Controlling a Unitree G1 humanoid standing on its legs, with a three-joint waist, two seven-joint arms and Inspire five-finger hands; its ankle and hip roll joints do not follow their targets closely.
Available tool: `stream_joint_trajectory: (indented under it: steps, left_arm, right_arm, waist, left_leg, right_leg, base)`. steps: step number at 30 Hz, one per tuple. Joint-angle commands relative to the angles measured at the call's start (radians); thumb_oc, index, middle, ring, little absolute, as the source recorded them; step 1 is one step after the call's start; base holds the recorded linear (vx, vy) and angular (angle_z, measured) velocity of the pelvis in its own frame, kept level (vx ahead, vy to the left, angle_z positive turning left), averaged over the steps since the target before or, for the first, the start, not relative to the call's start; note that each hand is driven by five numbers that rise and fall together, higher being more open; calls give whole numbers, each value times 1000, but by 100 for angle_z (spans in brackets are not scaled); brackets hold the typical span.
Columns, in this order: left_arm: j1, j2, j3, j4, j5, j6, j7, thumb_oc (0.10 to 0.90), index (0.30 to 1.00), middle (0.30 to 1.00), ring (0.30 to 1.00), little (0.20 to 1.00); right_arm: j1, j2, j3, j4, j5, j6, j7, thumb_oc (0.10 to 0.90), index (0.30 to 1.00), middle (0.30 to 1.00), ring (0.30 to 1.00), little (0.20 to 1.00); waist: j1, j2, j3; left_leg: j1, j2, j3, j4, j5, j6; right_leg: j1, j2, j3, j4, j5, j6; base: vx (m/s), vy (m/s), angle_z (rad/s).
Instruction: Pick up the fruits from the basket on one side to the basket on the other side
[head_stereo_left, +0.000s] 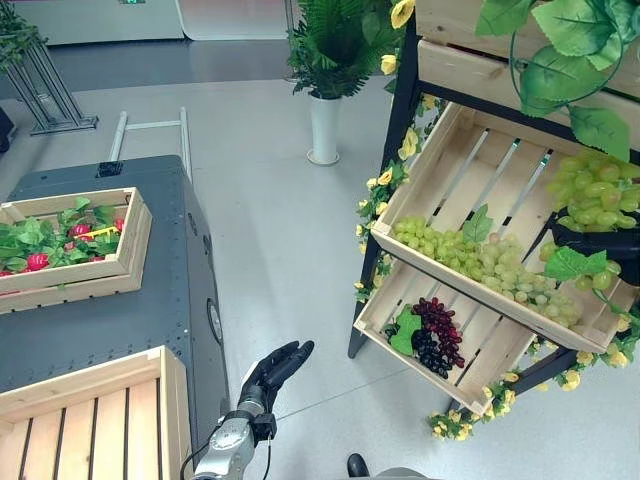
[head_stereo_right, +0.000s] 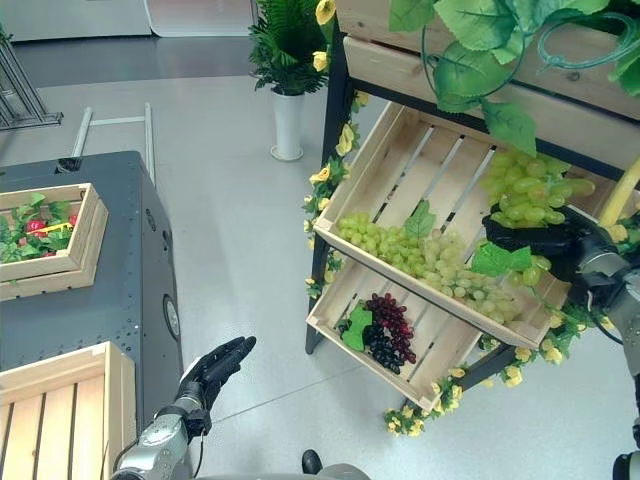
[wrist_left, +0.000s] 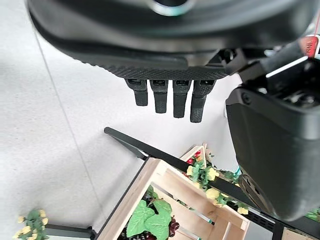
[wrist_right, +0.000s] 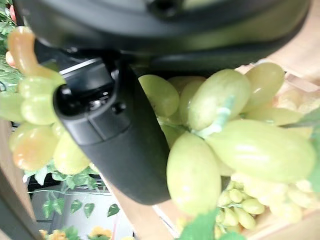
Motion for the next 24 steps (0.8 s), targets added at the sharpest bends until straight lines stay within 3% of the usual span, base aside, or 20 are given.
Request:
stream_joint_trajectory:
  steps: [1, 8, 9, 10, 24]
  left_arm:
    - [-77, 20, -43, -15, 39, -97, -33, 800, 900, 900, 900, 900]
    - [-90, 26, -45, -23, 30, -95, -45, 800, 900, 900, 900, 900]
    - [-90, 26, -45, -22, 30, -95, -46, 800, 900, 900, 900, 900]
    - [-92, 27, -44, -21, 31, -93, -52, 800, 900, 900, 900, 900]
    - [-78, 25, -42, -39, 36, -89, -55, 800, 900, 900, 900, 900]
  right_arm:
    - [-243, -101, -17, 119, -91, -69, -40, 400, 300, 300, 300, 300]
    - [-321, -118, 100, 232, -169, -64, -6, 400, 300, 300, 300, 300]
    - [-324, -118, 102, 235, -171, -65, -5, 452, 378, 378, 378, 378]
    - [-326, -116, 110, 240, -180, -63, -6, 800, 900, 900, 900, 900]
    - [-243, -116, 75, 163, -218, -161, -62, 800, 900, 900, 900, 900]
  waist:
    - [56, -31, -65]
    - [69, -32, -58]
    - [69, -32, -57]
    - [70, -32, -57]
    - [55, -28, -56]
  left_leg:
    - [-19, -7, -69, 9, -95, -15]
    - [-17, -8, -80, 9, -89, -14]
    - [-17, -8, -81, 9, -89, -14]
    - [-17, -8, -82, 9, -88, -14]
    - [-20, -8, -70, 9, -88, -13]
  right_leg:
    - [63, 37, -87, 3, -52, 12]
    - [67, 35, -92, 3, -52, 7]
    - [67, 35, -92, 3, -52, 7]
    - [68, 34, -92, 3, -52, 7]
    - [61, 36, -79, 3, -54, 6]
  base:
    - [0, 0, 0]
    - [0, 0, 0]
    - [0, 0, 0]
    - [0, 0, 0]
    - [0, -1, 0]
